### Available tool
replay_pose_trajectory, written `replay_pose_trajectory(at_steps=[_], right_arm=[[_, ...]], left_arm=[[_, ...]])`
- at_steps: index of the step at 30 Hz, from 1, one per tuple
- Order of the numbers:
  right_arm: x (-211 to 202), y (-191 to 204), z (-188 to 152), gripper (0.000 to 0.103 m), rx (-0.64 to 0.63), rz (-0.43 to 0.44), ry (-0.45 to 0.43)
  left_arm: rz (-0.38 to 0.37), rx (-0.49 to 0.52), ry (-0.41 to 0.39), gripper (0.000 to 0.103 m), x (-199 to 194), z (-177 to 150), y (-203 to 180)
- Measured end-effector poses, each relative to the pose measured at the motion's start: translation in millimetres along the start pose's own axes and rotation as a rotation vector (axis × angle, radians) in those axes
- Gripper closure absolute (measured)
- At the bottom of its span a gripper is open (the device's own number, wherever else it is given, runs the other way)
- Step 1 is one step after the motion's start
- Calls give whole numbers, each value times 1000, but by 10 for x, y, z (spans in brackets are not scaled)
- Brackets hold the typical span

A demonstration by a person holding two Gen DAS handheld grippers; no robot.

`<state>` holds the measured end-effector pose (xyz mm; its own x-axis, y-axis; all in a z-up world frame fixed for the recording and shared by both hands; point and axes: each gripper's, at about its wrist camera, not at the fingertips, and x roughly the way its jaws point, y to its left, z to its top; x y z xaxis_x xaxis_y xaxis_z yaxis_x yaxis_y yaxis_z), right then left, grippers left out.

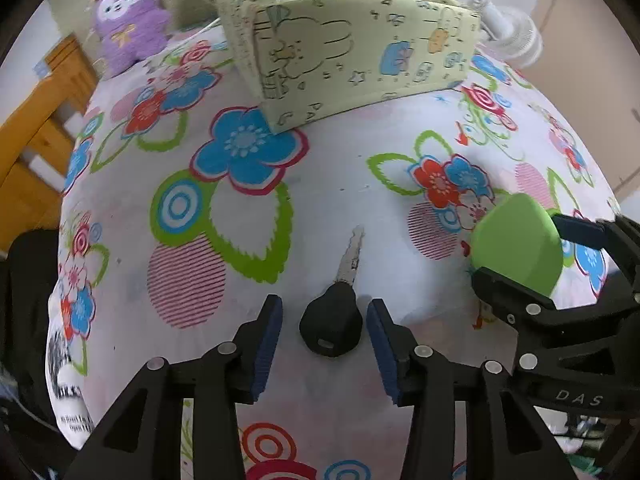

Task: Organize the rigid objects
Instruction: 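Lift the car key and green case and carry both over the fabric box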

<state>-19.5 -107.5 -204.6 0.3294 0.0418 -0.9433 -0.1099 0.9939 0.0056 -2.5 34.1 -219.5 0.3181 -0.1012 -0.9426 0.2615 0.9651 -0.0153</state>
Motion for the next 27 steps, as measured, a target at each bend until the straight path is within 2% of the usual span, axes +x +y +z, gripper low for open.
replay_pose_trajectory(at_steps=[4,9,11,12,13,19,27], right_arm=[[1,-39,0,7,2,-5,3],[-5,-72,10,7,-1,-6,3],[-3,-76,18,7,-5,-4,4],[-4,-71,22,7,-8,-2,4],[-3,-61,26,7,-12,1,5],[6,-17,59,7,-20,18,6],[-74,-54,147,7,-9,13,-10]], left_arm=[[34,-75,-1,43,1,-47,26],[65,-168,11,41,10,-53,35],[65,-168,0,46,4,-64,13],[61,-161,-10,66,-7,-69,-8],[54,-155,-13,71,-17,-63,-28],[26,-178,-8,71,-27,-19,-5],[28,-156,-50,71,-145,147,-22]])
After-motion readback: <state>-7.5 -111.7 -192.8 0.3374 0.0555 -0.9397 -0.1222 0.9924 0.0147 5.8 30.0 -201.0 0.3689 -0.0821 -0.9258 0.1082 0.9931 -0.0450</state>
